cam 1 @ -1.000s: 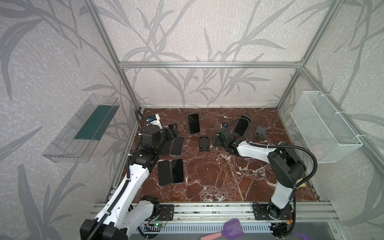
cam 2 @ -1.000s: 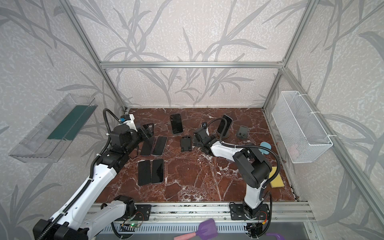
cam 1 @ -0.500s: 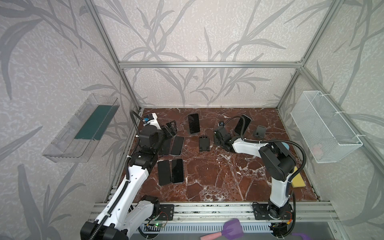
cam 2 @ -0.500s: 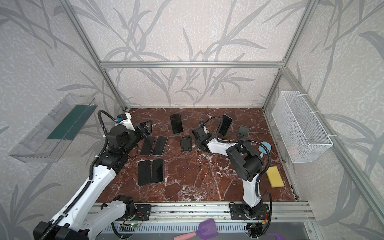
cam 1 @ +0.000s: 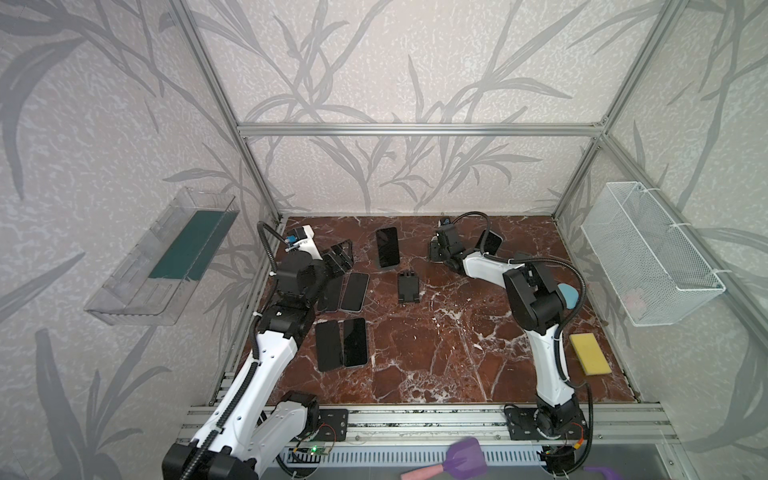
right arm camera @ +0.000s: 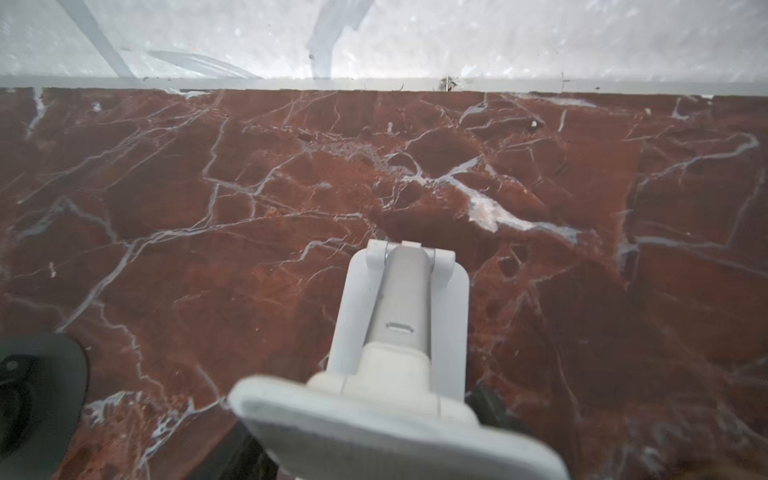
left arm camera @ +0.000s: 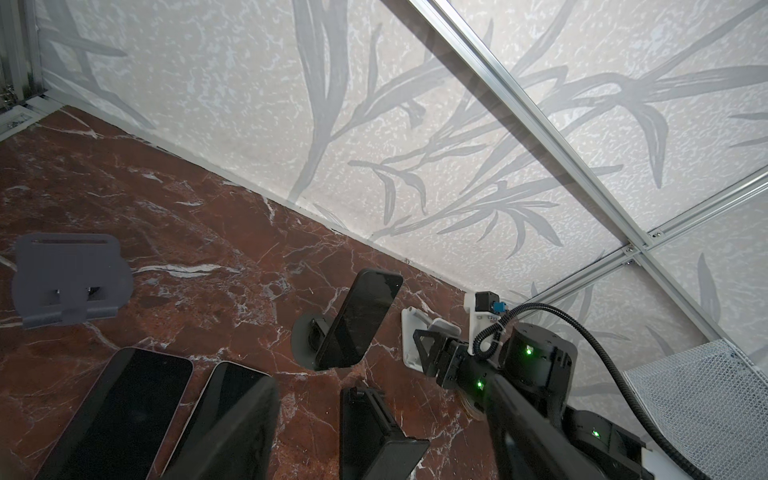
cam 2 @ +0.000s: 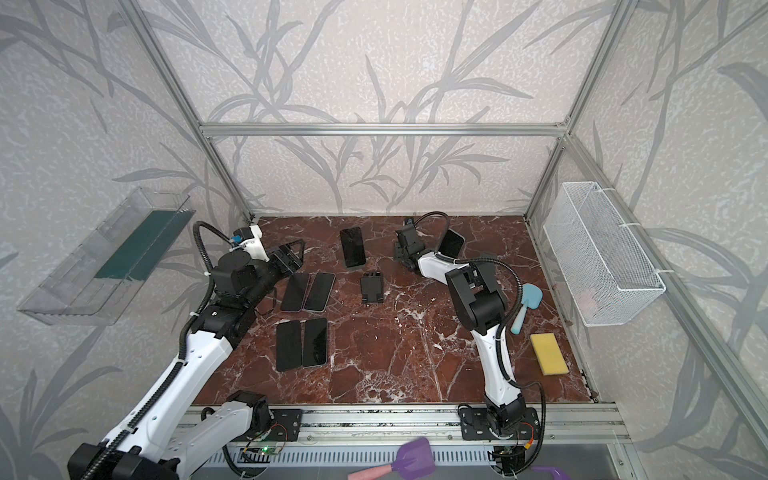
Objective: Remove the phone from the phone stand
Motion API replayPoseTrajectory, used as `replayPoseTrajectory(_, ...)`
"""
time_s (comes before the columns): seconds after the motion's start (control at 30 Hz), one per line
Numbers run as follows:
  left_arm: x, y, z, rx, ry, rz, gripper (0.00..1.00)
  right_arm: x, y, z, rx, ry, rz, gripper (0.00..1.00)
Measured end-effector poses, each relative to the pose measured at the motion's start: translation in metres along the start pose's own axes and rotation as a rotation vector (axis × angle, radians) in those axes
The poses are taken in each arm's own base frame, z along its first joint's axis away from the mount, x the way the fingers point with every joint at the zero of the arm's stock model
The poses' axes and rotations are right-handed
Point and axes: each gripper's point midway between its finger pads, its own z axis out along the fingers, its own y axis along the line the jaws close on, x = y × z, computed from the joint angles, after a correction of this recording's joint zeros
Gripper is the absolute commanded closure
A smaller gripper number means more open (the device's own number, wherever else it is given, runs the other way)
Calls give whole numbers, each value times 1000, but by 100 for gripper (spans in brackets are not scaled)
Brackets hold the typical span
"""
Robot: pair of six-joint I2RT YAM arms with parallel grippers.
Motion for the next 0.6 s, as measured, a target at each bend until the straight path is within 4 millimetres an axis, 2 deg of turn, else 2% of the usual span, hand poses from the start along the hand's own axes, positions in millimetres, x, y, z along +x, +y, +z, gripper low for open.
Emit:
replayPoseTrajectory(0.1, 0, -1, 0, 4, 0, 0, 22, -9, -2, 2, -15, -4, -1, 9)
replayPoseTrajectory(0.2, 0, -2, 0, 9, 1, 0, 22, -13, -2, -3, -26, -9, -14, 5)
replayPoseTrajectory(0.33, 1, -2, 1, 10, 5, -1, 22, -27, 6, -30, -21, -30, -52, 3)
replayPoseTrajectory(0.43, 1, -2, 1, 9, 5, -3, 22, -53, 19, -76, -15, -102, -70, 2)
replayPoseTrajectory(0.5, 1, -2, 1, 10, 5, -5, 22, -67, 32, -113, -21, -163, -75, 1)
replayPoseTrajectory(0.6, 1, -2, 1, 9, 5, -10, 22, -69, 60, -163, -57, -238, -93, 1)
